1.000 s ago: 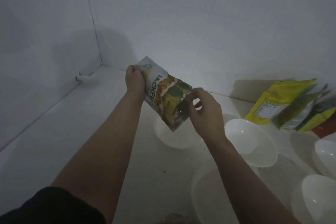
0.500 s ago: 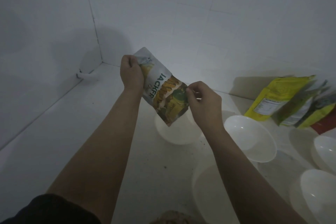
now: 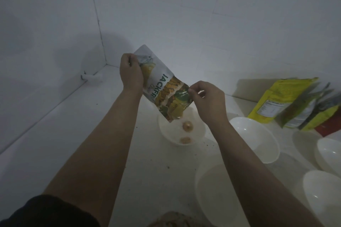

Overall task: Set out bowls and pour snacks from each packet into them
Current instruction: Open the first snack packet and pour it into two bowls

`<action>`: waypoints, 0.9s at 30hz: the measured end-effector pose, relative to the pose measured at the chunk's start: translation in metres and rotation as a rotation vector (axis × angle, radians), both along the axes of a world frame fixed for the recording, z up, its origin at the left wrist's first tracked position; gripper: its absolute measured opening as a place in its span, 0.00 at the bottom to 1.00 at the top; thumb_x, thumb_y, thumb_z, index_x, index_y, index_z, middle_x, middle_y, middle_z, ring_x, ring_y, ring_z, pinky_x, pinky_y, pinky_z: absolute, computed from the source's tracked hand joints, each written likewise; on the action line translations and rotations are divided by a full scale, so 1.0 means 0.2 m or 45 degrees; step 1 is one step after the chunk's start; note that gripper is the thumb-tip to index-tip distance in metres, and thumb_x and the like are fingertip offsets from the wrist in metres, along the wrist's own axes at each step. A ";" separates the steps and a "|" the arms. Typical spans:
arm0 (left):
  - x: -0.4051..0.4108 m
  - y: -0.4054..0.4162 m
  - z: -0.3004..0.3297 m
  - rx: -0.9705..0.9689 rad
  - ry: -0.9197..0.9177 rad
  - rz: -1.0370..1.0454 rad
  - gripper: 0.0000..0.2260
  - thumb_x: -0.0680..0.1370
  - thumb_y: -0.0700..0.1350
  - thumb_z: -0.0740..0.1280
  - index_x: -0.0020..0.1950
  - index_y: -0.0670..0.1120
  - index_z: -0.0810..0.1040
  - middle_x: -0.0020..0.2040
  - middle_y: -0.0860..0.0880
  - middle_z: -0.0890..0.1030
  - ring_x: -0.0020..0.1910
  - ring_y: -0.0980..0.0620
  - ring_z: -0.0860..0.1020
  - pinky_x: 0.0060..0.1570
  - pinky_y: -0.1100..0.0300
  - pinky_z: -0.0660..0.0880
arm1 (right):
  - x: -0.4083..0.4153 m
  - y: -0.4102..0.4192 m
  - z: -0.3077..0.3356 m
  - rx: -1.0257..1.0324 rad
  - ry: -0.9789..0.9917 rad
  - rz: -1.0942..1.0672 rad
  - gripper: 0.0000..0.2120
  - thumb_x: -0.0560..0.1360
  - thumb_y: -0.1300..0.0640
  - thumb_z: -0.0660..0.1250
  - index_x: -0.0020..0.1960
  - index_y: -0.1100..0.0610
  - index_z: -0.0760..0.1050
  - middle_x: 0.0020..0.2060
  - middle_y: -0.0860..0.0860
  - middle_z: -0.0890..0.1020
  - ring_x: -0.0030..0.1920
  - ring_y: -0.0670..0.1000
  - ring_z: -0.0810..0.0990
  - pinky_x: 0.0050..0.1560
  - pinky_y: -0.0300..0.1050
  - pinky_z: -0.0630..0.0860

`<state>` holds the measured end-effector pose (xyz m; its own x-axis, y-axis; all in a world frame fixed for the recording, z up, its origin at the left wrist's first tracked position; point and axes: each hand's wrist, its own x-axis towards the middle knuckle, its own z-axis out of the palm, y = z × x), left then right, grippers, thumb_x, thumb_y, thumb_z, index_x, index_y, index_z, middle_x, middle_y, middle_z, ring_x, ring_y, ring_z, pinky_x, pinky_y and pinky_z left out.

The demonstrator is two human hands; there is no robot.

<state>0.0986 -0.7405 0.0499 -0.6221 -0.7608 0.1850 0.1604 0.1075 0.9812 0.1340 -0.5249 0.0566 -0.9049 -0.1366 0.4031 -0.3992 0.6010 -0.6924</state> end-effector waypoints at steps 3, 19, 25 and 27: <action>0.02 -0.01 0.01 0.014 0.001 0.019 0.08 0.83 0.45 0.54 0.45 0.46 0.68 0.39 0.55 0.70 0.37 0.60 0.69 0.36 0.65 0.67 | -0.01 -0.02 0.00 0.000 0.014 0.011 0.06 0.77 0.57 0.67 0.43 0.53 0.80 0.41 0.46 0.82 0.39 0.42 0.75 0.39 0.33 0.69; 0.03 -0.09 -0.01 0.106 0.050 0.003 0.11 0.80 0.45 0.57 0.38 0.53 0.68 0.39 0.53 0.72 0.40 0.55 0.71 0.41 0.59 0.69 | -0.03 -0.06 0.03 -0.040 0.002 0.034 0.06 0.77 0.58 0.67 0.42 0.55 0.80 0.40 0.45 0.81 0.38 0.39 0.74 0.36 0.28 0.66; 0.04 -0.09 -0.01 0.100 0.057 -0.006 0.11 0.81 0.45 0.56 0.39 0.53 0.68 0.40 0.52 0.72 0.39 0.55 0.71 0.40 0.60 0.69 | -0.01 -0.07 0.00 -0.031 0.011 0.008 0.06 0.78 0.57 0.67 0.43 0.55 0.79 0.41 0.47 0.81 0.39 0.40 0.74 0.37 0.31 0.66; 0.05 -0.09 -0.01 0.091 0.062 -0.005 0.11 0.81 0.46 0.57 0.39 0.53 0.68 0.40 0.53 0.72 0.39 0.55 0.71 0.41 0.60 0.69 | -0.01 -0.07 0.01 -0.038 0.029 0.004 0.06 0.78 0.58 0.67 0.42 0.55 0.79 0.41 0.47 0.81 0.39 0.40 0.73 0.37 0.30 0.66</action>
